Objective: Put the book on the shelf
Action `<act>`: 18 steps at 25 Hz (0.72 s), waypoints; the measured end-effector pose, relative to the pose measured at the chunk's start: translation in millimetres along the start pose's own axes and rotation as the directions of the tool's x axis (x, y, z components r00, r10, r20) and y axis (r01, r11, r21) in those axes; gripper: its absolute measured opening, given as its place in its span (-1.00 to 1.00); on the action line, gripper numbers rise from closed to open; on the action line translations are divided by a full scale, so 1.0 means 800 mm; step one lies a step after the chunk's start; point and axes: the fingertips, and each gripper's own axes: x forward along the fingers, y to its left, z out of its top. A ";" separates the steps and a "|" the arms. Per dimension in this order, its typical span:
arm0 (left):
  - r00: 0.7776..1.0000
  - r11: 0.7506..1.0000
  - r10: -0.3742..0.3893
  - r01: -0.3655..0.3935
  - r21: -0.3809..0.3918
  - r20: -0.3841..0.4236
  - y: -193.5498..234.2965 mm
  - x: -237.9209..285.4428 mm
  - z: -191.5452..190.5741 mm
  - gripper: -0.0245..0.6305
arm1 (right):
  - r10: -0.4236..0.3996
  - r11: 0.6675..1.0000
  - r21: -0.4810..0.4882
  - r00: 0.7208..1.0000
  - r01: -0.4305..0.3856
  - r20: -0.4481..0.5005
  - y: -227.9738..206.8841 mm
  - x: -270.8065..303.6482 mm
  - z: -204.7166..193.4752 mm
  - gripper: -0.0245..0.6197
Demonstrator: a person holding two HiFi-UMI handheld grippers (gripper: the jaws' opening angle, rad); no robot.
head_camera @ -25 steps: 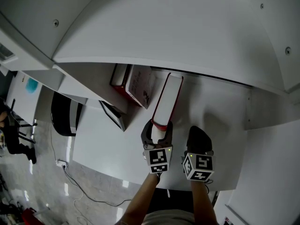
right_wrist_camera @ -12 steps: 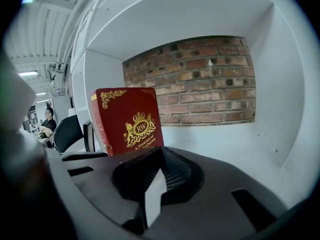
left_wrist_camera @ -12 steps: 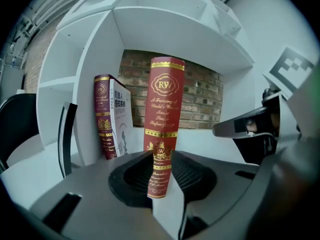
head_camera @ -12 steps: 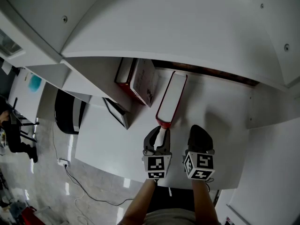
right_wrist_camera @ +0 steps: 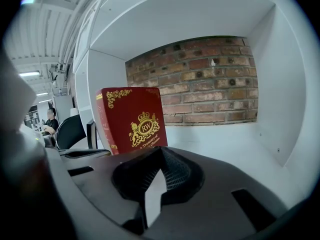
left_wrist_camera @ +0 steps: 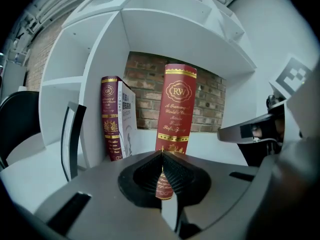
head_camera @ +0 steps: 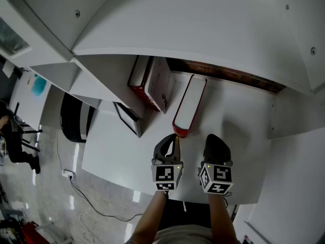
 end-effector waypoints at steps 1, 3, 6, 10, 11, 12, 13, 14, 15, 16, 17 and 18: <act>1.000 1.000 -0.002 0.002 0.002 -0.001 0.000 0.001 0.000 -0.87 | 0.000 1.000 -0.001 1.000 0.000 0.000 0.001 0.000 0.000 -0.87; 1.000 1.000 -0.006 0.006 0.006 -0.002 -0.002 0.003 0.000 -0.87 | 0.000 1.000 -0.003 1.000 0.000 0.000 0.002 0.000 0.000 -0.87; 1.000 1.000 -0.008 0.008 -0.001 0.000 -0.004 0.005 0.001 -0.87 | -0.004 1.000 -0.002 1.000 0.004 0.002 0.000 0.000 0.001 -0.87; 1.000 1.000 -0.019 0.019 0.002 -0.002 -0.008 0.010 0.001 -0.87 | -0.017 1.000 0.000 1.000 0.017 0.006 -0.004 0.000 0.002 -0.88; 1.000 1.000 -0.024 0.024 0.004 -0.003 -0.009 0.011 0.001 -0.87 | -0.020 1.000 0.000 1.000 0.020 0.007 -0.005 0.000 0.003 -0.87; 1.000 1.000 -0.028 0.028 0.007 -0.003 -0.011 0.013 0.002 -0.87 | -0.022 1.000 0.000 1.000 0.022 0.007 -0.006 0.001 0.003 -0.87; 0.999 0.999 -0.032 0.032 0.009 -0.002 -0.012 0.015 0.002 -0.87 | -0.023 1.000 0.000 1.000 0.023 0.007 -0.006 0.001 0.003 -0.88; 0.999 0.999 -0.036 0.036 0.010 -0.001 -0.014 0.018 0.003 -0.87 | -0.025 1.000 0.001 1.000 0.025 0.008 -0.007 0.001 0.004 -0.87; 0.999 0.999 -0.041 0.041 0.011 0.001 -0.015 0.021 0.004 -0.87 | -0.027 1.000 0.002 1.000 0.026 0.008 -0.008 0.001 0.004 -0.87; 0.999 0.999 -0.045 0.045 0.012 0.001 -0.017 0.024 0.005 -0.87 | -0.029 1.000 0.003 1.000 0.029 0.009 -0.009 0.001 0.005 -0.87; 0.999 0.999 -0.050 0.050 0.011 0.002 -0.018 0.027 0.006 -0.87 | -0.033 0.999 0.005 0.999 0.033 0.010 -0.011 0.001 0.005 -0.88; 0.998 0.998 -0.055 0.055 0.010 0.002 -0.020 0.030 0.008 -0.87 | -0.037 0.999 0.006 0.999 0.037 0.011 -0.013 0.001 0.005 -0.87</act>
